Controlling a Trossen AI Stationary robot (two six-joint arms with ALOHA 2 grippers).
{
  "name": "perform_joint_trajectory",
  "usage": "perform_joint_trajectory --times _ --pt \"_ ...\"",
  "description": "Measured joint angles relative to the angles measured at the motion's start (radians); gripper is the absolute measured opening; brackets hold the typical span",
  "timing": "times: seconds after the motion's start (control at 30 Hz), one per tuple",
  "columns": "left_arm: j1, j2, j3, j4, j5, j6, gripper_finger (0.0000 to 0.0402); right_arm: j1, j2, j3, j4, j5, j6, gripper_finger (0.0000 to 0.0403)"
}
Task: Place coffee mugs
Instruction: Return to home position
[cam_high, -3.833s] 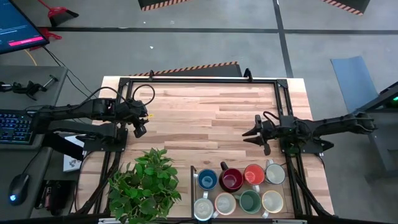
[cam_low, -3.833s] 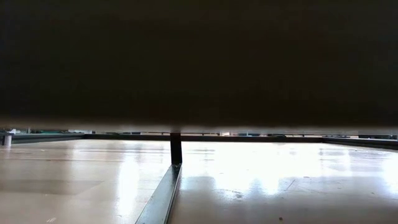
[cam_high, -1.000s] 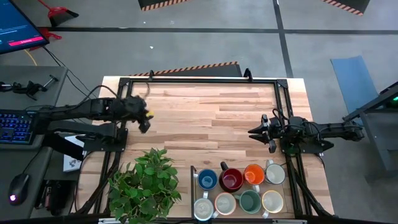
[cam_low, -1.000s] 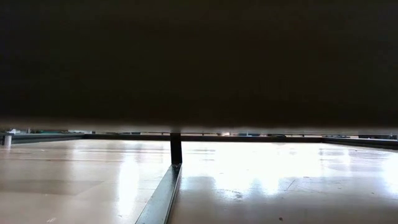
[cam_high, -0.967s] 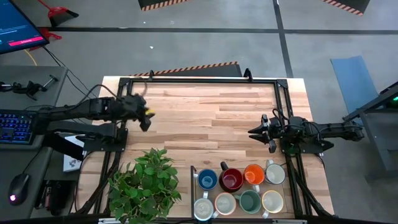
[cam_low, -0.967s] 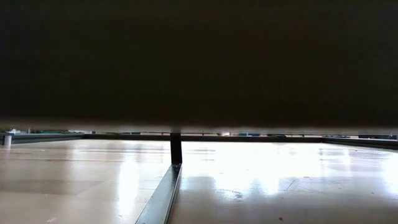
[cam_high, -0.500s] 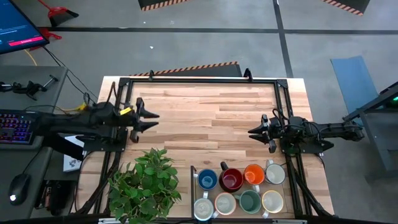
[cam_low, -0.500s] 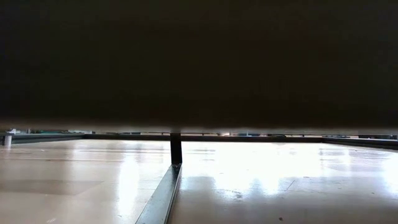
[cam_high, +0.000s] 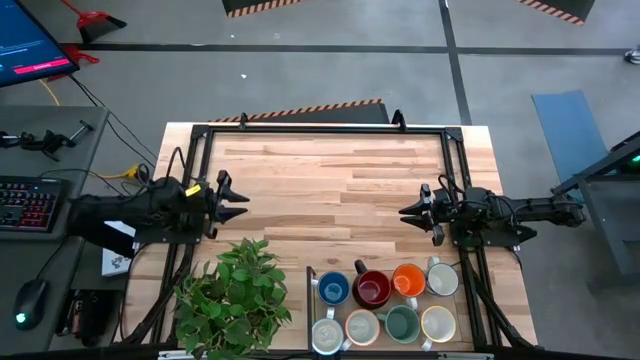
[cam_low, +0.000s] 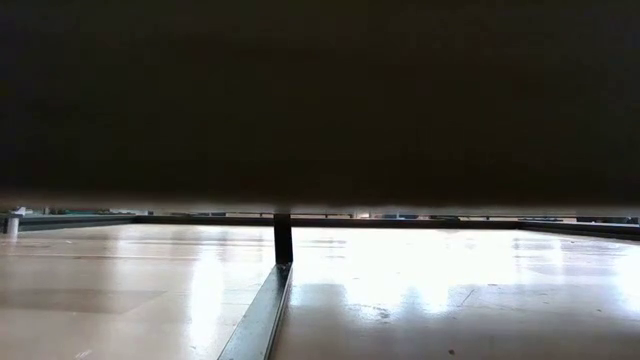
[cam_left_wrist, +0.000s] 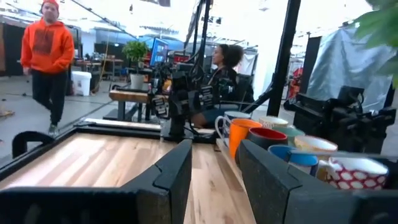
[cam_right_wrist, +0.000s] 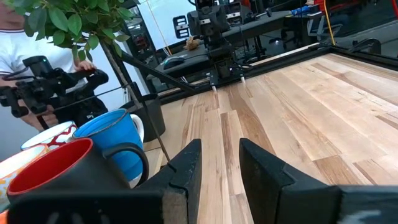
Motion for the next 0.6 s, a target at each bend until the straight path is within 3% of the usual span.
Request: perform_joint_trajectory --times 0.23,0.6 --pt "0.0 -0.084 -0.065 -0.052 -0.008 0.022 0.0125 0.0 0.0 0.0 0.0 0.0 0.0 0.0089" --pt "0.0 -0.086 -0.064 -0.145 -0.035 0.034 0.0125 0.0 0.0 0.0 0.0 0.0 0.0 0.0089"
